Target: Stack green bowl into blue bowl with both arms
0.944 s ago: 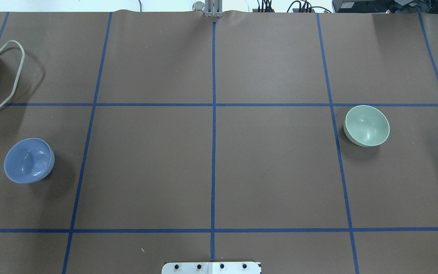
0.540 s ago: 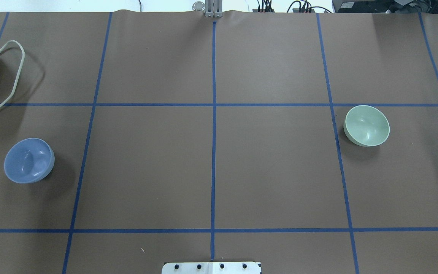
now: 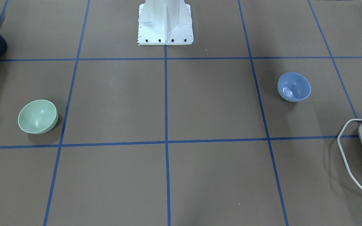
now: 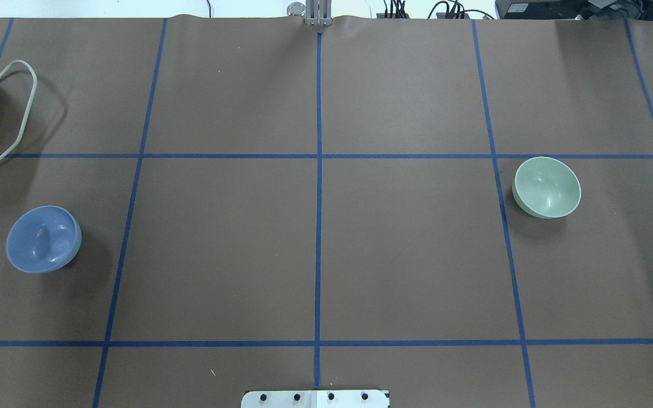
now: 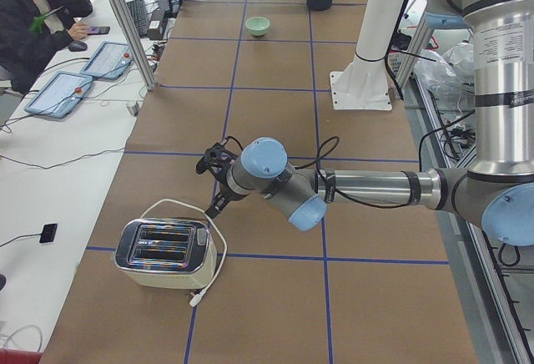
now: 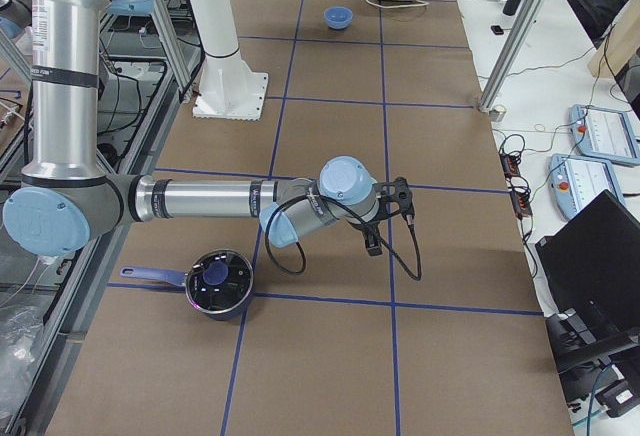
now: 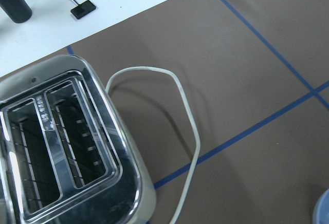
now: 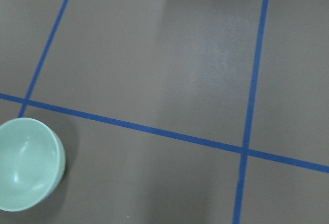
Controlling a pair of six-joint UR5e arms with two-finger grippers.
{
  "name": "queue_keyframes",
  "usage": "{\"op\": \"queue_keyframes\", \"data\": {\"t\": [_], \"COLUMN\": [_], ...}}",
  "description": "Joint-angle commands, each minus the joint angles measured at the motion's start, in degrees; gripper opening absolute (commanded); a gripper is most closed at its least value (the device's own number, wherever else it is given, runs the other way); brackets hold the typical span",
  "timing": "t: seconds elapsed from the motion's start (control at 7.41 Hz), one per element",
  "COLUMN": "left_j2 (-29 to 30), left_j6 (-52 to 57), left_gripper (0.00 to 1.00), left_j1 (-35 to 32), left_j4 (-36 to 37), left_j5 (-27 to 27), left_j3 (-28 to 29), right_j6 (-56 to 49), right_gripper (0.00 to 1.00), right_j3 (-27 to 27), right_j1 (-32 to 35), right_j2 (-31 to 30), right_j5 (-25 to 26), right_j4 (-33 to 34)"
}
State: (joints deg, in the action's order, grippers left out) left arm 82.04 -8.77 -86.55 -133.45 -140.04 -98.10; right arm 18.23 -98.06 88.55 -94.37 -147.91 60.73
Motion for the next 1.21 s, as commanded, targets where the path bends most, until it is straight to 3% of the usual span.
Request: {"op": "queue_keyframes", "data": {"t": [0.0, 0.27, 0.4, 0.54, 0.81, 0.94, 1.08], "left_j2": [0.1, -0.5, -0.7, -1.6, -1.8, -1.8, -1.9], "left_j6": [-16.2, -26.1, -29.3, -30.6, -30.3, -30.0, -29.8], "left_gripper": [0.99, 0.99, 0.99, 0.99, 0.97, 0.86, 0.59], "left_j1": [9.0, 17.1, 22.0, 27.1, 32.8, 35.1, 36.6], "left_j4": [-0.3, -1.5, -1.4, -1.5, -1.5, -1.6, -1.6], "left_j5": [0.0, 8.2, 12.3, 17.9, 21.2, 22.5, 23.5], "left_j3": [-1.0, -1.0, -0.9, -1.0, -0.9, -0.9, -0.8], "right_j6": [4.9, 9.6, 11.7, 11.7, 11.2, 11.2, 11.2], "right_gripper": [1.00, 1.00, 1.00, 1.00, 1.00, 1.00, 1.00], "right_j3": [-2.6, -3.0, -3.0, -2.9, -3.0, -3.0, -2.9], "right_j1": [-4.3, -14.2, -17.3, -17.8, -17.9, -17.9, -17.9], "right_j2": [0.3, -0.6, -0.6, -0.7, -1.4, -1.5, -1.5], "right_j5": [5.4, 21.1, 25.0, 25.1, 25.1, 25.1, 25.1], "right_j4": [-1.2, -0.9, -1.0, -1.0, -1.2, -1.2, -1.3]}}
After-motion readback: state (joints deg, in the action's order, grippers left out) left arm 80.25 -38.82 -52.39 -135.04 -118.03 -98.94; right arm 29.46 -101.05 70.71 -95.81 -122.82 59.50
